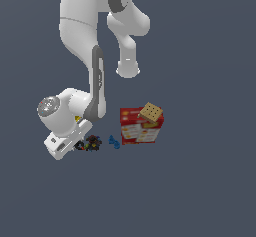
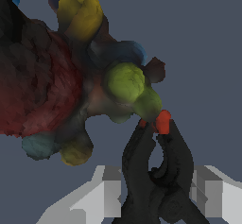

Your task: Pick up a designated object from a clutter of objects.

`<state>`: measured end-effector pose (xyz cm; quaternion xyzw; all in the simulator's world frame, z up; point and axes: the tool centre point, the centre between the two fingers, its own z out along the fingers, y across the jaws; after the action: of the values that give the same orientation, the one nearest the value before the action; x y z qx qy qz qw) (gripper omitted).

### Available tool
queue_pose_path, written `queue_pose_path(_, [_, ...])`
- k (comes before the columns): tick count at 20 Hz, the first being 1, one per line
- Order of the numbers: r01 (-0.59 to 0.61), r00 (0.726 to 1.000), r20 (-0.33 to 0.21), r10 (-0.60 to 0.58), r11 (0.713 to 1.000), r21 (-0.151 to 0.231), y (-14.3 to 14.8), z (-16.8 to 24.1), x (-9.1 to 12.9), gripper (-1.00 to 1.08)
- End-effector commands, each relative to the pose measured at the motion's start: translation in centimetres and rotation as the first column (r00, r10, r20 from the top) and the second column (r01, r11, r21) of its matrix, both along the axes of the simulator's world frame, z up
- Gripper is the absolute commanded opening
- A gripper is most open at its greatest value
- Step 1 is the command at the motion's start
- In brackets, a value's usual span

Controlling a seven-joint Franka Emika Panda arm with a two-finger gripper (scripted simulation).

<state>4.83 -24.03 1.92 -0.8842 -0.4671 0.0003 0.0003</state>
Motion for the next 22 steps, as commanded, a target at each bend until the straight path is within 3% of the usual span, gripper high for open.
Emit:
queue_pose_path(1, [-0.001, 1.0, 0.001, 0.001, 1.0, 0.0, 0.2, 0.7, -0.1, -1.0])
queue_pose_path(11, [0.0, 1.0, 0.001, 0.0, 1.0, 0.0, 1.4, 6.8, -0.9, -1.0])
queue_pose_path(22, [0.0, 1.0, 0.001, 0.0, 1.0, 0.0, 3.9, 19.0, -2.5, -1.0])
